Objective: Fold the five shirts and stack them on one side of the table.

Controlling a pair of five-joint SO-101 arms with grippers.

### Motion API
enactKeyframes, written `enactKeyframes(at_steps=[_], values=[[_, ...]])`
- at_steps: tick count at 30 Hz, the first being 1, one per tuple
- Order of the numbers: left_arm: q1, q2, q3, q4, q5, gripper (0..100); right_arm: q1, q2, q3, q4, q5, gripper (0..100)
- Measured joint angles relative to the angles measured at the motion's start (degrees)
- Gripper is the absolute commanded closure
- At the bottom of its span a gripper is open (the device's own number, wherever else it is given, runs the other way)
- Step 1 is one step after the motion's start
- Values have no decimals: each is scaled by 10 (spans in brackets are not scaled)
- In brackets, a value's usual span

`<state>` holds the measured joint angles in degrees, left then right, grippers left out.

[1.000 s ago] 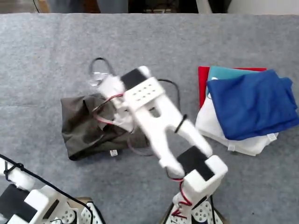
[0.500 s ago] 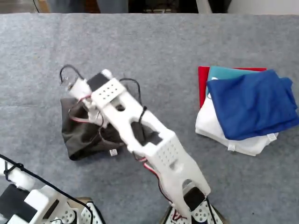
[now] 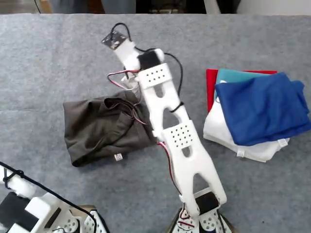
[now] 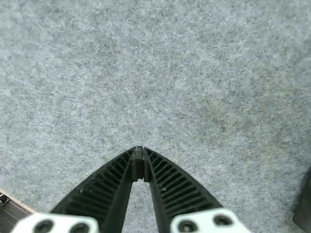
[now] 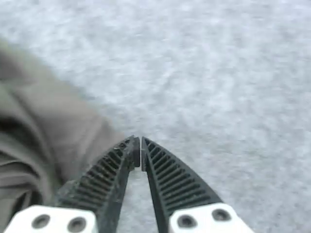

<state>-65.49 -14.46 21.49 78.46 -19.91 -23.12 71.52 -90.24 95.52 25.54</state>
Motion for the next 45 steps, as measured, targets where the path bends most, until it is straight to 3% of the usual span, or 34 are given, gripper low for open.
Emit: enactKeyframes(at_steps=[6, 10, 17, 22, 27, 39, 42, 45], values=[[0, 0, 0, 0, 0, 970, -11, -33, -25, 51, -3, 984], [0, 0, 0, 0, 0, 970, -62, -126, 11, 52, -27, 984], [0, 0, 0, 0, 0, 970, -195, -250, 208, 52, -32, 984], [0, 0, 0, 0, 0, 970, -220, -255, 348, 46, -32, 984], [0, 0, 0, 0, 0, 970, -191, -215, 388, -12, -32, 984], [0, 0, 0, 0, 0, 970, 24, -178, 390, -284, -33, 984], [0, 0, 0, 0, 0, 970, 49, -178, 390, -285, -33, 984], [0, 0, 0, 0, 0, 970, 47, -178, 378, -216, -32, 984]])
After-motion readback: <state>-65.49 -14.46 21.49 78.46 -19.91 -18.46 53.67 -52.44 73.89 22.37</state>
